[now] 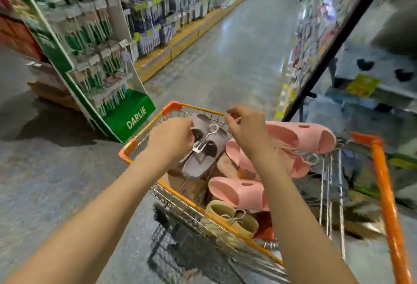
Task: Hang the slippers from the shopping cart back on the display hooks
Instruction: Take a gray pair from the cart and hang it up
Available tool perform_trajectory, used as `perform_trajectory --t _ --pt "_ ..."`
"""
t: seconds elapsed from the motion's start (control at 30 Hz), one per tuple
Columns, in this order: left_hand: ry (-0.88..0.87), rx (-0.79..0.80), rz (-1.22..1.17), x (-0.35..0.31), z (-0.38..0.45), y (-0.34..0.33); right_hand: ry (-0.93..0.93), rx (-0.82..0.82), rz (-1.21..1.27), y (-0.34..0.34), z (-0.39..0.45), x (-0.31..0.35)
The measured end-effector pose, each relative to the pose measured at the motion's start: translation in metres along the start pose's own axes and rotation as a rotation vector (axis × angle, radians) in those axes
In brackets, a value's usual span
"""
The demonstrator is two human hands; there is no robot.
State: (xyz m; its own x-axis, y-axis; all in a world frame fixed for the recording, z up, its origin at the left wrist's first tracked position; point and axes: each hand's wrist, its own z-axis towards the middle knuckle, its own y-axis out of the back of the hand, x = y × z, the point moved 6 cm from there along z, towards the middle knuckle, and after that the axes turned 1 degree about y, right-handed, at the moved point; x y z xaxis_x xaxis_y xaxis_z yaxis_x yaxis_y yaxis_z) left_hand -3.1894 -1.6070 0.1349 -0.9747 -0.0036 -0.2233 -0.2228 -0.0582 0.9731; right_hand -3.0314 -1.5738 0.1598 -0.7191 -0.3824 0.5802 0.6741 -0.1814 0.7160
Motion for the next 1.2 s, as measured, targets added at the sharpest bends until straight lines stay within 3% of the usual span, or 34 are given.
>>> perform_trajectory --t 0.57,0.77,0.97,1.2 --pt "-0.106 0.203 -0.021 0.058 0.158 -0.13 -0.459 0.186 -0.097 -0.176 0.109 -0.133" --pt "-0.202 0.307 0.018 0.048 0.191 -0.165 -0.577 0.344 -0.173 -0.215 0.124 -0.183" --pt "-0.389 0.569 0.125 0.031 0.2 -0.22 -0.64 0.588 -0.191 -0.268 0.113 -0.22" --pt "-0.406 0.654 0.185 0.042 0.209 -0.254 -0.749 0.468 -0.121 -0.279 0.107 -0.245"
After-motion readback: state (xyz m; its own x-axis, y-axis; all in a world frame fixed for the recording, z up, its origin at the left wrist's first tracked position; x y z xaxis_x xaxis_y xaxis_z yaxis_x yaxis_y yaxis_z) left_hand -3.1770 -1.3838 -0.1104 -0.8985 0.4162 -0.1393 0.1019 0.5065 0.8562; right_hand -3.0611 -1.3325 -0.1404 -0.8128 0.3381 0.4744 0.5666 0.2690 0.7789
